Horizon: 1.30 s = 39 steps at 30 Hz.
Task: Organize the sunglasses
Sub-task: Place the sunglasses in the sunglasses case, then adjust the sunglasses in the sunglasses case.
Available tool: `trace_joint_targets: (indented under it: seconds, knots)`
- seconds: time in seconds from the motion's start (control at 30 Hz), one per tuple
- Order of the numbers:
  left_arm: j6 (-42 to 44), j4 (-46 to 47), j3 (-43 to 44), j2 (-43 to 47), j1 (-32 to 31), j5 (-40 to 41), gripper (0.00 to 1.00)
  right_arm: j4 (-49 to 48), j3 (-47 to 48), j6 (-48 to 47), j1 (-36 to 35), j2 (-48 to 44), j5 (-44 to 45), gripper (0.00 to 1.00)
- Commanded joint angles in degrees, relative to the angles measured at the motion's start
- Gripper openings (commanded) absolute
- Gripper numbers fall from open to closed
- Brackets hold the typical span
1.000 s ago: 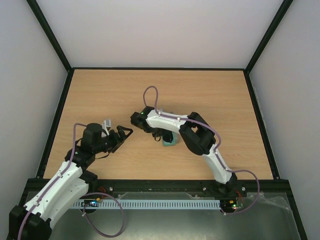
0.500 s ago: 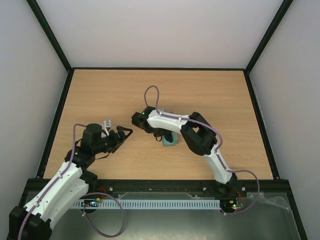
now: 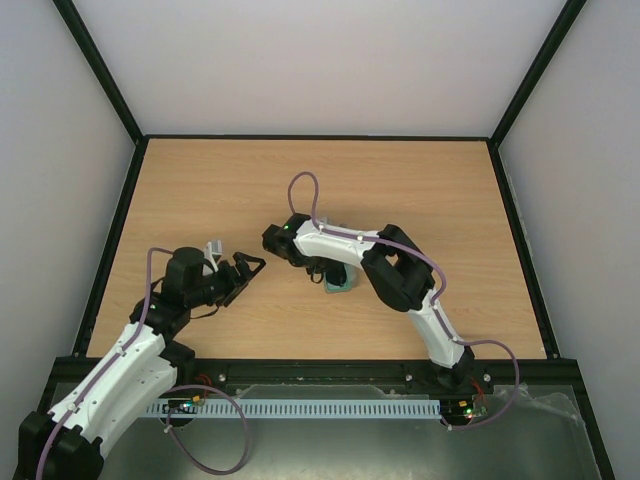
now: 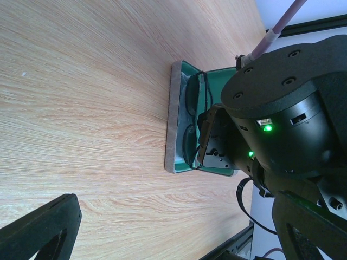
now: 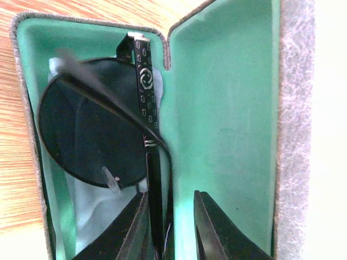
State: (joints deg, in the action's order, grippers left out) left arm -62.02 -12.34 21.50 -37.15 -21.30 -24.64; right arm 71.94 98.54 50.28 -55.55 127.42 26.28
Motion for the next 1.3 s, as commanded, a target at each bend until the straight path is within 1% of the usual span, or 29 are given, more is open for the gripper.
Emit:
trace_joint_targets:
  seconds: [0.0,0.07,0.2,0.27,0.37,0.47,0.53,0.7,0.93,1.27]
  knots:
    - [0.2,0.1,-0.9,0.3,0.3,-0.6,0.99,0.2,1.2,0.5,-0.4,-2.3,0.9,0.26]
    - [0.3,0.0,-1.0,0.3,0.3,-0.5,0.99,-1.5,1.0,-0.3,-0.5,-3.9,-0.8,0.26]
    - [0.6,-0.5,-1.1,0.4,0.3,-0.3,0.99,-8.4,-1.6,-1.9,-0.4,-9.3,-6.1,0.33]
    - [0.6,-0.5,-1.2,0.5,0.4,-0.2,0.99,-11.5,-3.6,-2.1,0.0,-11.7,-8.9,0.34]
    - [0.6,-0.7,-1.2,0.7,0.4,-0.1,0.99,-14.4,-7.0,-2.4,1.3,-14.1,-12.1,0.33]
    - [0.6,-0.9,-1.2,0.5,0.4,0.1,0.99,-16.8,-11.2,-2.3,3.2,-16.2,-14.6,0.29]
    - [0.6,-0.8,-1.2,0.5,0.4,0.1,0.99,-18.9,-14.3,-2.5,4.1,-17.5,-16.5,0.29]
    - [0.8,-0.8,-1.3,0.1,0.4,0.2,0.99,-27.4,-21.8,-3.0,6.2,-21.2,-23.7,0.29]
    - [0.7,-0.5,-1.3,-0.4,0.4,0.5,0.99,-28.2,-24.1,-2.8,7.3,-21.7,-24.0,0.28]
    - [0.8,-0.3,-1.2,-0.9,0.4,0.7,0.99,-28.4,-22.3,-2.6,7.3,-18.9,-22.5,0.24]
